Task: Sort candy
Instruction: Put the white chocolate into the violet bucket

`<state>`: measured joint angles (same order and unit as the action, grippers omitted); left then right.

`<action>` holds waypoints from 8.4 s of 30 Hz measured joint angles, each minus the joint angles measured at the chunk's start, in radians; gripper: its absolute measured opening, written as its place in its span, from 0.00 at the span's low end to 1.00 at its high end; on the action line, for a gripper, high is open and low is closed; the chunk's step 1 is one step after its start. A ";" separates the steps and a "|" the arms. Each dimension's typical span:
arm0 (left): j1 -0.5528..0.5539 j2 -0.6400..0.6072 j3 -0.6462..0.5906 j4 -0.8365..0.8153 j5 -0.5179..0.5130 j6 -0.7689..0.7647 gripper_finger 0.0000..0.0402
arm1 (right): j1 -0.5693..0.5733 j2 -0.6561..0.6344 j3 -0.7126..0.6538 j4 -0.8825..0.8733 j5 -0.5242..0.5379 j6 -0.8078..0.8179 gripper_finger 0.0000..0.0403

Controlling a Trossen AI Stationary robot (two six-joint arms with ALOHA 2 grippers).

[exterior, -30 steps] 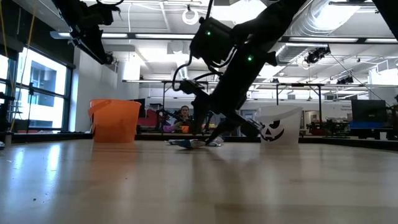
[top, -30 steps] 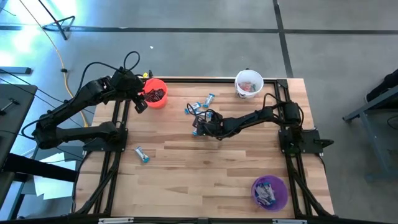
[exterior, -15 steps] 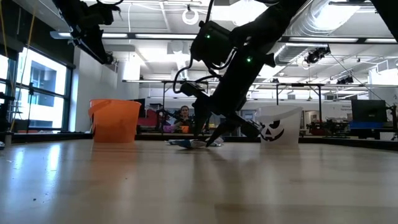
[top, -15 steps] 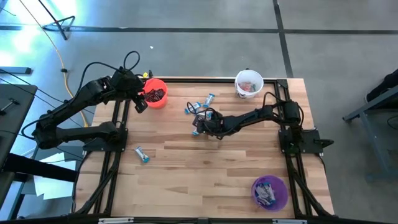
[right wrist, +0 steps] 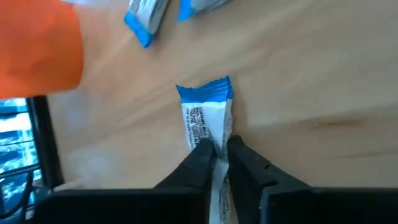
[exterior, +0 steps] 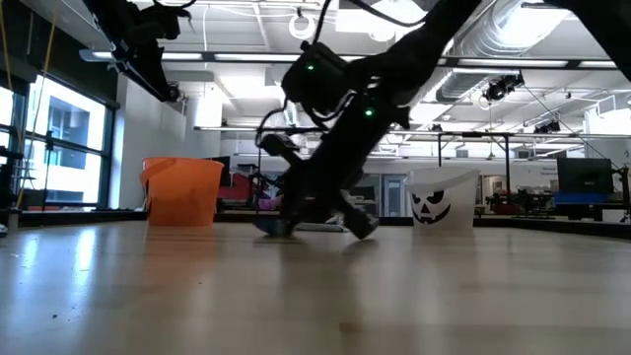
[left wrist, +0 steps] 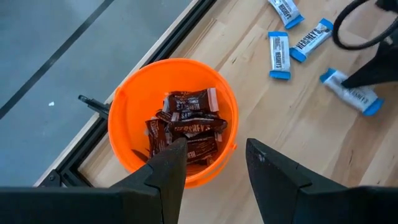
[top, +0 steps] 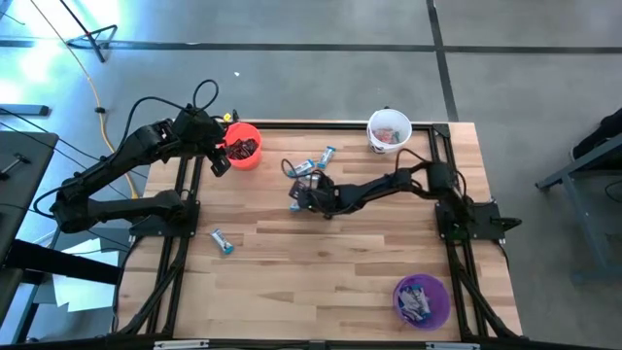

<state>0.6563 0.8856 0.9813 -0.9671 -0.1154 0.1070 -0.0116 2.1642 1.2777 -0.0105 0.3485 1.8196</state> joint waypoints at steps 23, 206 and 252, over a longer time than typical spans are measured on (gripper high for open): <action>0.000 0.000 0.000 -0.010 0.001 0.002 0.38 | 0.060 0.014 0.379 -0.283 -0.214 -0.370 0.00; 0.151 0.003 0.000 0.047 -0.025 -0.158 0.38 | -0.368 0.039 0.347 -0.704 -0.469 -1.929 0.40; 0.151 0.003 0.000 0.044 0.015 -0.063 0.38 | -0.115 -0.090 0.962 -1.564 -0.655 -1.275 0.01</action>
<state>0.8078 0.8883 0.9810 -0.9228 -0.1009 0.0444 -0.1261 2.0745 2.2395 -1.5740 -0.3063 0.5442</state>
